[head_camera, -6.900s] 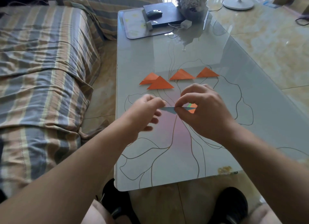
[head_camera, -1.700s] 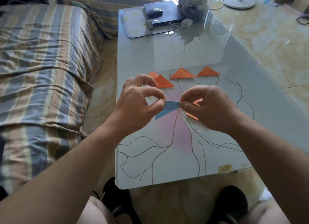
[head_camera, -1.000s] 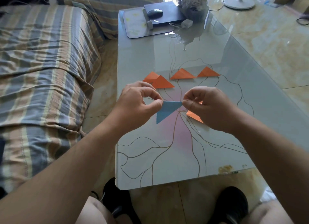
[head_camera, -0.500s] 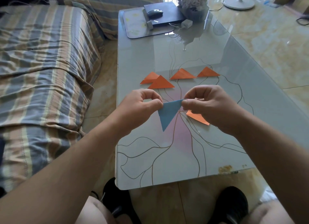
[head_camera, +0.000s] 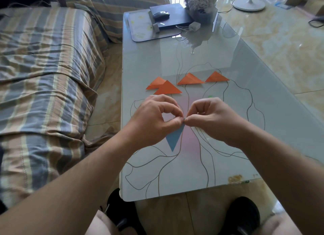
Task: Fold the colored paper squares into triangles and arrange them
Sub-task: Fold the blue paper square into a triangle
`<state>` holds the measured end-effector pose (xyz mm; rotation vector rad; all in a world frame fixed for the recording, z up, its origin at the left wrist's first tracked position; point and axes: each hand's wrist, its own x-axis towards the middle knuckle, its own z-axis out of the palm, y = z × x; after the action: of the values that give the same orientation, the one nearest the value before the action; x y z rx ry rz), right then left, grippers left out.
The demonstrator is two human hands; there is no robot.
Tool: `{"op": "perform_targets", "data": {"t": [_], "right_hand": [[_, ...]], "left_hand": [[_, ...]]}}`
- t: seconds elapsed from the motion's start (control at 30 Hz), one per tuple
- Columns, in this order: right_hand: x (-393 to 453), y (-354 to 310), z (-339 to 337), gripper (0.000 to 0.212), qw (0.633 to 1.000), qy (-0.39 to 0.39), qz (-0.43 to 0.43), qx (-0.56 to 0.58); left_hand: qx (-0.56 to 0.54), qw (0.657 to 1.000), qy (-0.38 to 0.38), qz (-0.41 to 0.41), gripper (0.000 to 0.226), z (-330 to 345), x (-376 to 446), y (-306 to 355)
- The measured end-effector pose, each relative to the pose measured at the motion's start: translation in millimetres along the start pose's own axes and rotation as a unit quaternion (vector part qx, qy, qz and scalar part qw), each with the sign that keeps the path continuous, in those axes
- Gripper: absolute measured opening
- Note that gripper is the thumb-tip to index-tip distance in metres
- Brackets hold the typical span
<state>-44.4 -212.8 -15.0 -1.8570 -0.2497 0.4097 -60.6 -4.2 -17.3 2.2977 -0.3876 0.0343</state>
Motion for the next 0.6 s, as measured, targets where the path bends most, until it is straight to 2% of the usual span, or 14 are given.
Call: {"op": "perform_targets", "data": {"t": [0.17, 0.3, 0.6], "right_hand": [[0.6, -0.7, -0.3, 0.018, 1.0, 0.0, 0.015, -0.008], [0.8, -2.7, -4.3, 0.018, 1.0, 0.015, 0.011, -0.007], [3.0, -3.3, -6.3, 0.02, 0.999, 0.039, 0.013, 0.007]], "left_hand": [[0.025, 0.999, -0.025, 0.008, 0.002, -6.9, 0.7, -2.5], [0.066, 0.998, -0.017, 0.009, 0.01, -14.1, 0.9, -7.5], [0.106, 0.994, -0.014, 0.014, 0.005, -19.5, 1.8, -13.9]]}}
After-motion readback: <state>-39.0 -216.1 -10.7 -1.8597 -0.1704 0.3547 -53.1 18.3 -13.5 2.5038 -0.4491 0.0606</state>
